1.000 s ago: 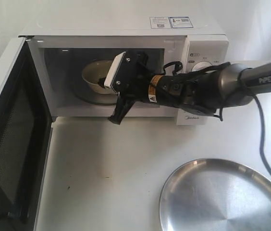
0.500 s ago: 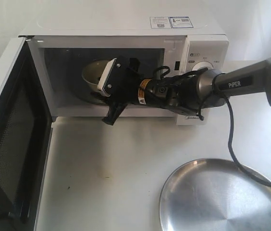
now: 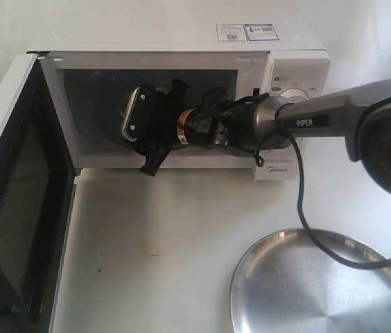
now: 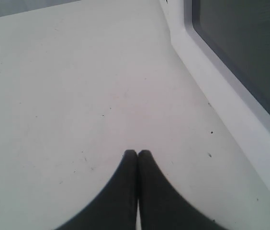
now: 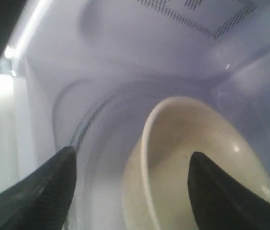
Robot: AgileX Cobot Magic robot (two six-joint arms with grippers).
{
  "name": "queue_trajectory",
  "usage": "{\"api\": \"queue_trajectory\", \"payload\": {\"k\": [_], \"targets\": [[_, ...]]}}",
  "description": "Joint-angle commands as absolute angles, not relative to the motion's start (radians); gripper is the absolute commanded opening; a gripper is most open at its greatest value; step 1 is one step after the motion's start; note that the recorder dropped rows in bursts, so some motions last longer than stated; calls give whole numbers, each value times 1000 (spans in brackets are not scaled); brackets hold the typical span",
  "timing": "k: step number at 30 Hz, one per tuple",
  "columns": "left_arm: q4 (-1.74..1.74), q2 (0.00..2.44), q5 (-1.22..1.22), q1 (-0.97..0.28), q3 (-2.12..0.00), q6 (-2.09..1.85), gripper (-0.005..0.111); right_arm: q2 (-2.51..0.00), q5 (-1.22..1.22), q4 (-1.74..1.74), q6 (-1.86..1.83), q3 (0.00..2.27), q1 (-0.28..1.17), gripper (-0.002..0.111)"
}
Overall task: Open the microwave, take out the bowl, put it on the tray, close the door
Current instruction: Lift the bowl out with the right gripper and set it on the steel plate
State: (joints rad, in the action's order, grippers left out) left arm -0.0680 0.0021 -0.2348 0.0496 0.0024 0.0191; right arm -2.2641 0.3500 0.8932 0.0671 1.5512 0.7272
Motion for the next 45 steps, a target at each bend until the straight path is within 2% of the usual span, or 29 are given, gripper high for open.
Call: {"api": "queue_trajectory", "payload": {"k": [1, 3, 6, 12, 17, 29, 37, 45], "targets": [[-61, 0, -235, 47, 0, 22, 0, -2305, 214, 889, 101, 1603, 735, 50], [-61, 0, -235, 47, 0, 22, 0, -2305, 196, 889, 134, 1603, 751, 33], [-61, 0, -235, 47, 0, 22, 0, -2291, 188, 898, 132, 1603, 787, 0], [-61, 0, -235, 47, 0, 22, 0, -2232, 170, 902, 101, 1603, 843, 0], [-61, 0, -235, 47, 0, 22, 0, -2159, -101, 889, 139, 1560, 909, 0], [-61, 0, -235, 47, 0, 22, 0, -1810, -370, 834, 56, 1133, 1061, 0], [-61, 0, -235, 47, 0, 22, 0, -1560, -505, 817, 300, 809, 1057, 0], [-61, 0, -235, 47, 0, 22, 0, -1533, -499, 981, 728, 586, 1023, 0]]}}
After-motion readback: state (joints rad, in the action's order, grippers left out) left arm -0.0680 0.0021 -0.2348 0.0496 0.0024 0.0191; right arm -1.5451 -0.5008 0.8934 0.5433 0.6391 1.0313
